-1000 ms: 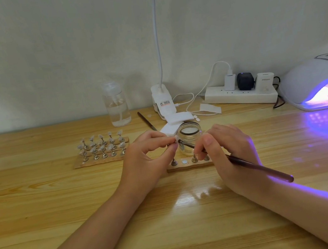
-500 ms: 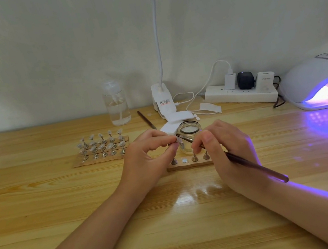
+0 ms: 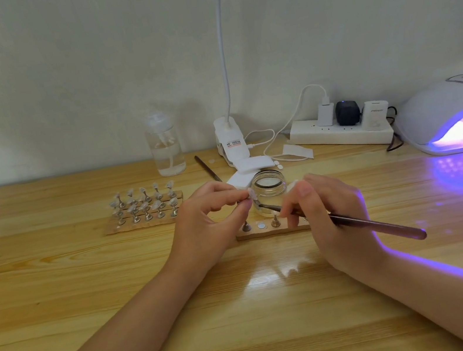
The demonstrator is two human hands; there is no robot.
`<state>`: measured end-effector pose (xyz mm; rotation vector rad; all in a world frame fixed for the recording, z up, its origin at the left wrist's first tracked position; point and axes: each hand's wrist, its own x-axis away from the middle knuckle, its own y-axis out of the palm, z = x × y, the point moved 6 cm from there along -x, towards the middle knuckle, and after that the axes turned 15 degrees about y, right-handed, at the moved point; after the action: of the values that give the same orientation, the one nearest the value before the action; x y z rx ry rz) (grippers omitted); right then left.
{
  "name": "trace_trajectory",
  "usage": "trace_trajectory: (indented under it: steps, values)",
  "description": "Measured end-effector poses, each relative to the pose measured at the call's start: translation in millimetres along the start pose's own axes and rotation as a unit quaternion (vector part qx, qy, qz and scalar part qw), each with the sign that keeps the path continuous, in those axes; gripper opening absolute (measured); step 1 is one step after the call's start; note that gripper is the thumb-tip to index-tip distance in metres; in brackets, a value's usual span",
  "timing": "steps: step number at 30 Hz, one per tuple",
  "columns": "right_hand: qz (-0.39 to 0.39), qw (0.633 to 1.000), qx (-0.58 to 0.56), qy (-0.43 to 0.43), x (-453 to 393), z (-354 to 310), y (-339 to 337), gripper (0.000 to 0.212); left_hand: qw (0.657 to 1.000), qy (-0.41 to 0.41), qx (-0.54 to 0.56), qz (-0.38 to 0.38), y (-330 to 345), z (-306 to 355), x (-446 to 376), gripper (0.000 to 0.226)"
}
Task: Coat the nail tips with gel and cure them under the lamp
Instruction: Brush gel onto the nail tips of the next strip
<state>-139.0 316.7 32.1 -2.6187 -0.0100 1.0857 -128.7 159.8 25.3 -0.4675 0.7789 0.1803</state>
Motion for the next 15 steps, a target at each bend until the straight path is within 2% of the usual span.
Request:
trace_trajectory:
  steps: [7,15]
  values:
    - [-0.001,1.000,0.013,0.010,0.3,-0.4,2.3,0.033,0.999,0.025,0.026,0.000,1.8,5.3,-0.3,0.027]
    - [-0.018,0.999,0.020,0.023,-0.3,0.6,6.4,0.033,0.999,0.034,0.041,-0.008,3.0,8.0,-0.6,0.032]
